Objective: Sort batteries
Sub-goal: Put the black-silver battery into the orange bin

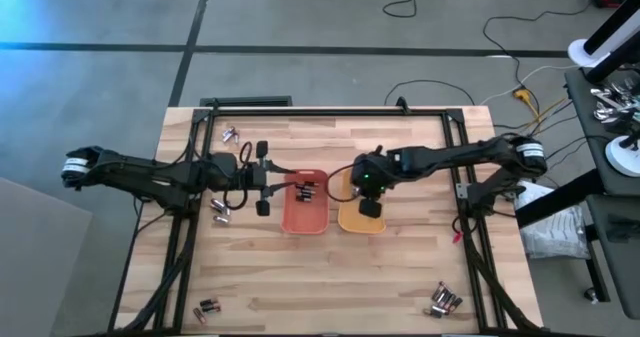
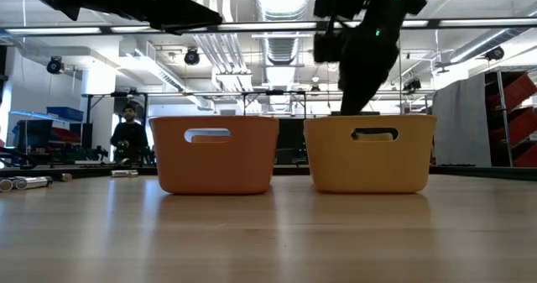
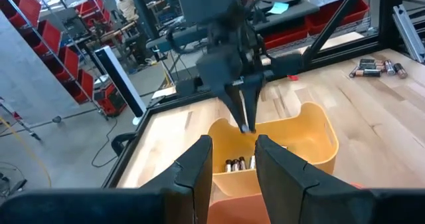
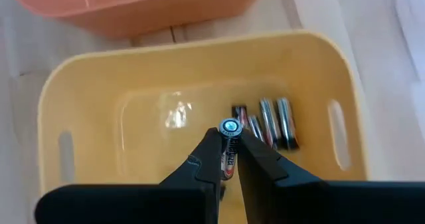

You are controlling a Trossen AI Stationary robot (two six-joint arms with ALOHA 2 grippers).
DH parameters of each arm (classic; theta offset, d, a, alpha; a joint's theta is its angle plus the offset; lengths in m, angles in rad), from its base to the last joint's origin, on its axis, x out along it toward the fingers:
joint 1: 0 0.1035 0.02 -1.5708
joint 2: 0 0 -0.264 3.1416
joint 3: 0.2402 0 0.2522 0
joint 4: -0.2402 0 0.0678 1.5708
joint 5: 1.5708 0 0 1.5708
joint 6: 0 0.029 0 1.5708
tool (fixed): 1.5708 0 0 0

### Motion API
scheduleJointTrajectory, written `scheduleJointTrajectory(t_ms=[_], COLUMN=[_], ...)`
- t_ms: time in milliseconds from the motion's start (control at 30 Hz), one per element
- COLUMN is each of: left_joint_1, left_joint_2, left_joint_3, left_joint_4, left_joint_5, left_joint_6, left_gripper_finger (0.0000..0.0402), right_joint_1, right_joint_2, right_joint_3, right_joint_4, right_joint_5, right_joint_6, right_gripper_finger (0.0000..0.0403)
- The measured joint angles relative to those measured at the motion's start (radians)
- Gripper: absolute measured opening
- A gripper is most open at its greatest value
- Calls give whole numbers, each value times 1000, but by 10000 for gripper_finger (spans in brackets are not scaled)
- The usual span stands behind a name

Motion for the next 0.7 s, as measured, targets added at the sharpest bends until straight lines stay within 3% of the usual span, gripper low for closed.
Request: scheduleJointTrajectory(t_ms=[400, 700], left_joint_1=[0, 0], left_joint_2=[0, 1], left_joint_3=[0, 0], left_joint_4=[-30, -46], left_joint_5=[-51, -77], left_joint_6=[14, 15], left_gripper_finger=[95, 95], right_joint_1=[5, 7], right_joint_2=[240, 284], right_joint_3=[46, 50], right_joint_4=[16, 13], right_joint_5=[-4, -21], right_joint_6=[-10, -6], right_gripper_finger=[28, 29])
